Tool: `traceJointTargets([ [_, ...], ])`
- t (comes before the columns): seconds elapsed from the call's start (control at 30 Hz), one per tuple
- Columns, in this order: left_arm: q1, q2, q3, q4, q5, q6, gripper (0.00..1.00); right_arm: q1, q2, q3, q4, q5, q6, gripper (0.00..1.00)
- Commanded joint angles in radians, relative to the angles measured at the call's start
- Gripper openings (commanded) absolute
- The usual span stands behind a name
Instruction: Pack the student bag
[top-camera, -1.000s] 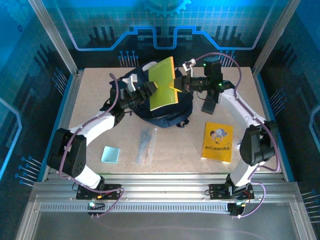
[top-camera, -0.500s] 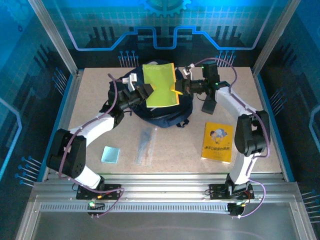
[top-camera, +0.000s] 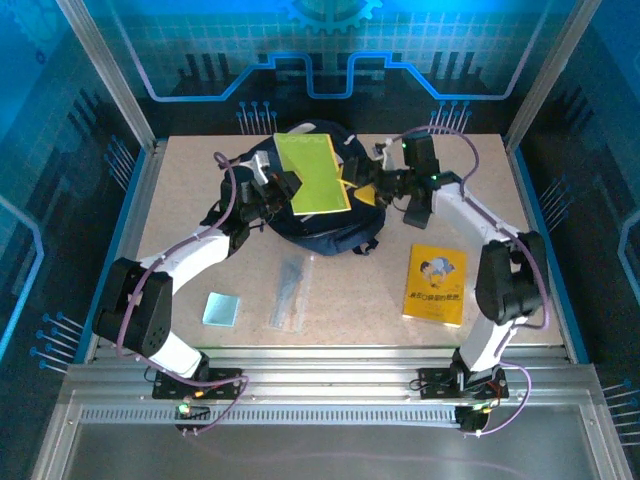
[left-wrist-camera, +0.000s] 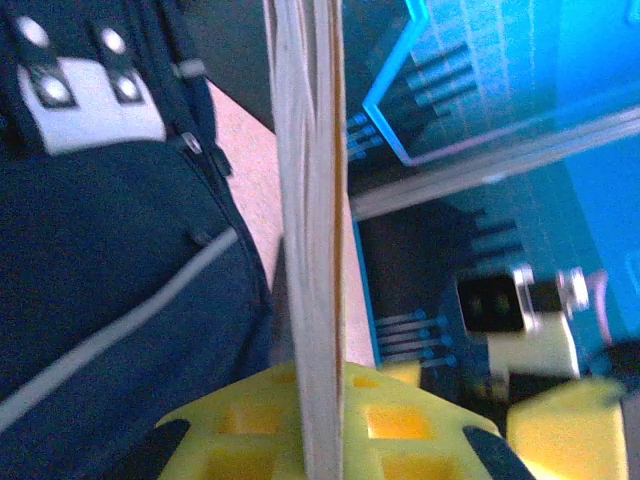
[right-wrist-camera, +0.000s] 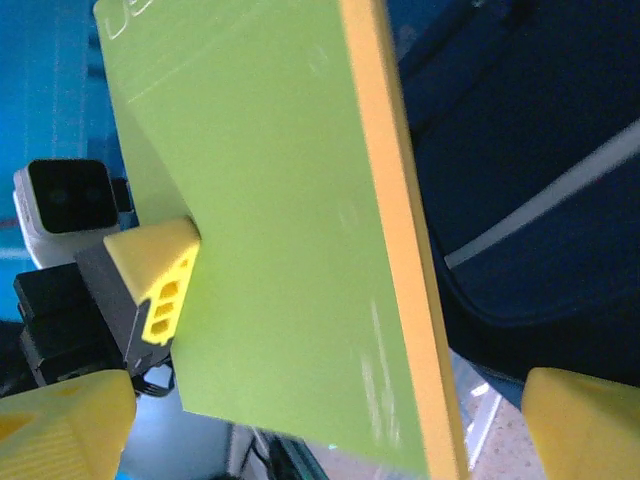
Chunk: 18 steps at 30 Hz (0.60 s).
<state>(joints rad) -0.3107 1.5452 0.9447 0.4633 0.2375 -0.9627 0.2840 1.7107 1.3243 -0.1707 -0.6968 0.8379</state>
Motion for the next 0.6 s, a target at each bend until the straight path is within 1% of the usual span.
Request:
traceJointTargets([
  [0.0, -0.014, -0.016, -0.007, 0.066, -0.158, -0.008, 0.0, 0.039, -0.083, -0.116, 0.174, 0.133, 0.17, 1.0],
  [0.1, -0.032, -0.001, 0.0, 0.094, -0.198, -0.027, 0.0, 0.086, -0.098, -0.215, 0.33, 0.169, 0.281, 1.0],
  [0.23, -0.061, 0.014, -0.002, 0.138, -0.231, -0.05, 0.0, 0.148, -0.056, -0.262, 0.542, 0.182, 0.405, 1.0],
  [0.33, -0.085, 0.009, -0.014, 0.153, -0.262, -0.058, 0.0, 0.17, -0.029, -0.307, 0.732, 0.231, 0.504, 0.99],
  [0.43, -0.105, 0.004, -0.033, 0.177, -0.286, -0.07, 0.0, 0.192, 0.004, -0.308, 0.825, 0.259, 0.559, 0.96],
  [0.47, -0.111, 0.004, -0.039, 0.186, -0.293, -0.078, 0.0, 0.198, 0.015, -0.311, 0.851, 0.27, 0.579, 0.93],
  [0.5, -0.116, 0.006, -0.044, 0.197, -0.296, -0.085, 0.0, 0.202, 0.026, -0.316, 0.887, 0.28, 0.601, 0.87],
  [0.53, -0.118, 0.008, -0.048, 0.202, -0.301, -0.09, 0.0, 0.202, 0.032, -0.324, 0.921, 0.288, 0.621, 0.79],
  [0.57, -0.121, 0.013, -0.05, 0.203, -0.303, -0.093, 0.0, 0.202, 0.035, -0.334, 0.949, 0.297, 0.641, 0.65],
])
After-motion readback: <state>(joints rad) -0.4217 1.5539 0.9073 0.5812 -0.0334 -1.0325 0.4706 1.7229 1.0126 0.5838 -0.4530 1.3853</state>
